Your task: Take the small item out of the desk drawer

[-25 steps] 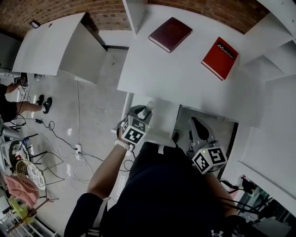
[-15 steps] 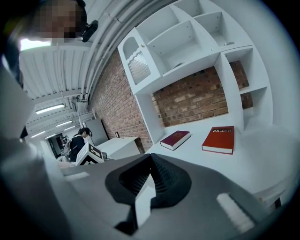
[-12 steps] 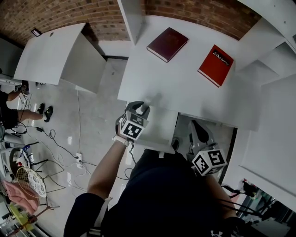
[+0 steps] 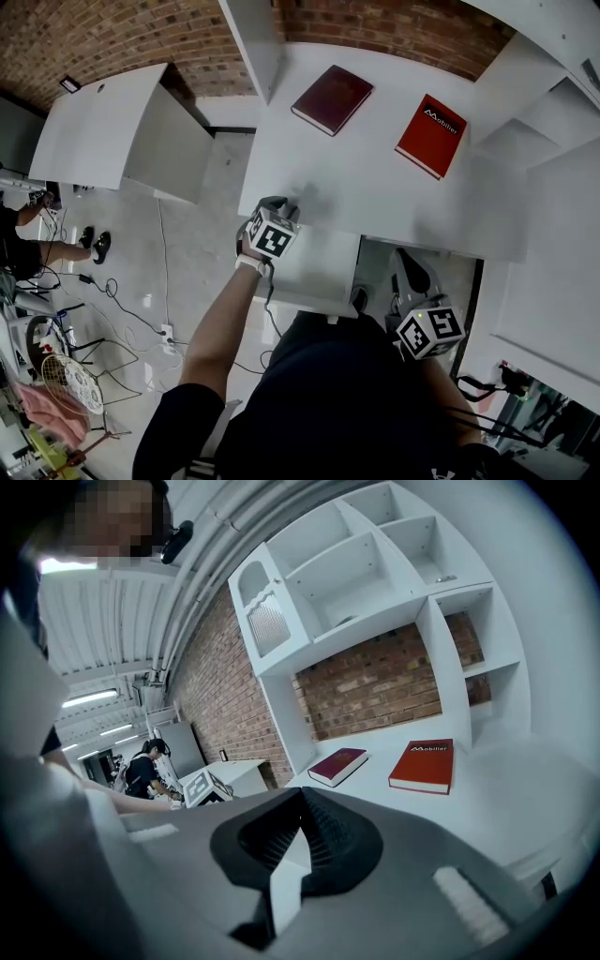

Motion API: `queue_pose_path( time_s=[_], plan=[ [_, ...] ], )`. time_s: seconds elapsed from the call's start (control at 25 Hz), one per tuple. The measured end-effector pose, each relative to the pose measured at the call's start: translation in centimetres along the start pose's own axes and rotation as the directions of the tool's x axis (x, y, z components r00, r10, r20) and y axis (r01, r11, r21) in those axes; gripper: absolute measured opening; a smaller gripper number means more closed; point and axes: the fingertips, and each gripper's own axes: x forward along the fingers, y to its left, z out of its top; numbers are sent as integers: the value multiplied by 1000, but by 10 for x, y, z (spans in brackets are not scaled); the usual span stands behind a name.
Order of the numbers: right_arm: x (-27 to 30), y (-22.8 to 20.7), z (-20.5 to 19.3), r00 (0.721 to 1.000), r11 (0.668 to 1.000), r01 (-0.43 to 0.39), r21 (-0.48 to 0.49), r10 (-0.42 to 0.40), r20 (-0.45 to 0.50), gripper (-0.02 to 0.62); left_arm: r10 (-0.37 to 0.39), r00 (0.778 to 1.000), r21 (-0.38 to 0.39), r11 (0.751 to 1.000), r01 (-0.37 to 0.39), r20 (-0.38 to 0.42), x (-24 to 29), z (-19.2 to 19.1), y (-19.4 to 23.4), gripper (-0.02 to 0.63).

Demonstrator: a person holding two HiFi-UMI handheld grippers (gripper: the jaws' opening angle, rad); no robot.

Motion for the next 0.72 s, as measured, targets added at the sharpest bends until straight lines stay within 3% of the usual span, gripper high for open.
queue_pose_path(
  time_s=[0.32,0.64,0.72],
  plan=[
    [-7,-4,0,1000,999,26,20,-26,9,3,-8,995,29,1000,11,-101,35,-4,17,137],
    [-10,-11,-4,999,998,47,41,-47,0,3,-10,993,73,997,18,-114,58,-3,19,138],
    [-10,-14,-5,999,998,45,42,-45,-1,3,-7,995,75,997,15,-101,57,1,18,179]
  ],
)
